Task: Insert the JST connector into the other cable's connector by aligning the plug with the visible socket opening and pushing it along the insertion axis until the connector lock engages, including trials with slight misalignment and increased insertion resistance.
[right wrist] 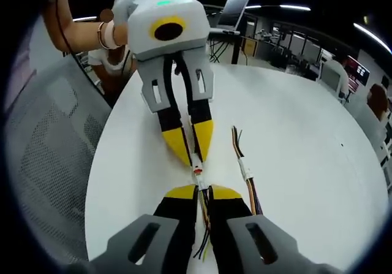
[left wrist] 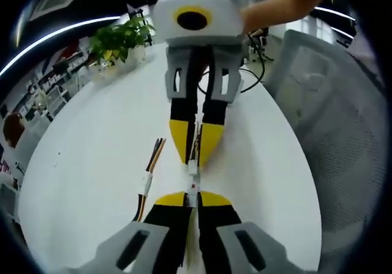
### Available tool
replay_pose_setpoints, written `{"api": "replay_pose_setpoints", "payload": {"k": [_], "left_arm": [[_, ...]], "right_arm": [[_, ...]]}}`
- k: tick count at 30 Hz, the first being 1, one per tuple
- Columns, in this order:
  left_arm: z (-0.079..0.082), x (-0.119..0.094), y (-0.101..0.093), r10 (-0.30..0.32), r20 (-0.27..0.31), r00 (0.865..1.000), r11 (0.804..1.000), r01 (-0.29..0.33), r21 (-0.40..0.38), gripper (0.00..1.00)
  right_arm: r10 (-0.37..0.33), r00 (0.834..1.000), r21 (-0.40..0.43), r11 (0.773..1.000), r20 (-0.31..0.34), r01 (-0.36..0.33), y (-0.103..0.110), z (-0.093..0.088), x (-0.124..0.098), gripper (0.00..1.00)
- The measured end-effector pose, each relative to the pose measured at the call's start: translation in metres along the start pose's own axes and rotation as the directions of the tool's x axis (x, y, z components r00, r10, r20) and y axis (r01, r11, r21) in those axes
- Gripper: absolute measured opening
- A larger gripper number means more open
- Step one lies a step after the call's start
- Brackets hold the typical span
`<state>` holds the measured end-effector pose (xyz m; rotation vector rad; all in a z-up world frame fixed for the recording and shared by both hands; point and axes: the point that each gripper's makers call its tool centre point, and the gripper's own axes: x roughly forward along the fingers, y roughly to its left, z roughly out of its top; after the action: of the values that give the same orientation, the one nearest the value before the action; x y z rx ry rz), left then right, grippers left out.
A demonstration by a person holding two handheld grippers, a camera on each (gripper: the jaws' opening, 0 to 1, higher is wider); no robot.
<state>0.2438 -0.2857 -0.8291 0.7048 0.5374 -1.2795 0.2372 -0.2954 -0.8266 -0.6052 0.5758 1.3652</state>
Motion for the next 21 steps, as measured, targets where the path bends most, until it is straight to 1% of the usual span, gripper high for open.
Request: {"api": "replay_pose_setpoints", "payload": {"k": [4, 14, 21], "left_arm": [[0.0023, -0.0001, 0.0000, 0.000, 0.008, 1.000, 1.000, 0.000, -0.008, 0.00], [0.0018, 0.0038, -0.0002, -0.004, 0.004, 1.000, 1.000, 0.004, -0.009, 0.00], [0.0047, 0.0022, -0.0007, 0.000, 0.014, 1.000, 1.000, 0.000, -0.014, 0.00]], "right_arm": [[0.004, 1.000, -0.002, 1.000, 0.000, -0.004, 0.0002, 0.0001, 0.0015, 0.03], [0.014, 1.000, 0.000, 1.000, -0.006, -0.014, 0.0019, -0.0017, 0.0041, 0.03], [0.008, 1.000, 0.002, 1.000, -0.011, -0.008, 0.0006, -0.0027, 0.0046, 0.03]]}}
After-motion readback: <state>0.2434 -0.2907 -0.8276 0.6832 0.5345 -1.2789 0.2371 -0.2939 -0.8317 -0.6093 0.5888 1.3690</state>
